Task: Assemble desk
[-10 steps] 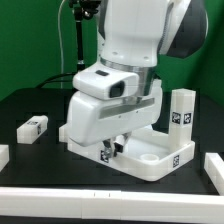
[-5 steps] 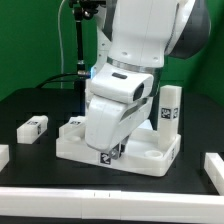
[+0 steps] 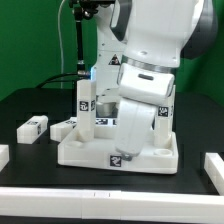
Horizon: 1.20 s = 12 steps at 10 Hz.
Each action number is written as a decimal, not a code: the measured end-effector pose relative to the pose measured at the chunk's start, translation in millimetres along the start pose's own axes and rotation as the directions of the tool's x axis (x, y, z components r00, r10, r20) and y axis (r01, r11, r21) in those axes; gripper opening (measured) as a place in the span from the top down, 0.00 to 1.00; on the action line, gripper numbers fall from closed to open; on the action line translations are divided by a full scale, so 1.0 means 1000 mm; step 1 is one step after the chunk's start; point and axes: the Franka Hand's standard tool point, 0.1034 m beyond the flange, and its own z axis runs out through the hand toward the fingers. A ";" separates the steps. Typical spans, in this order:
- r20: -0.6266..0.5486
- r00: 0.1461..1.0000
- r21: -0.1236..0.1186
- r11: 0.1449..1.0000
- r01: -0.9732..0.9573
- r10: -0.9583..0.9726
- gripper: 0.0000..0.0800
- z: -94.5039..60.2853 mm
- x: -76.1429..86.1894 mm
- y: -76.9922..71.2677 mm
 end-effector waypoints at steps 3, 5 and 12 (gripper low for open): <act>0.004 0.999 0.007 0.999 0.048 -0.048 0.92 -0.002 0.007 0.014; 0.005 0.999 0.011 0.999 0.054 -0.054 0.92 -0.001 0.005 0.013; 0.023 0.995 -0.010 0.996 0.094 -0.093 0.92 -0.003 0.023 0.052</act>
Offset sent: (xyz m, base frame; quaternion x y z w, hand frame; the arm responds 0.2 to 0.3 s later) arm 0.0000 0.0000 0.0000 0.0000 0.0000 -0.0650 0.9979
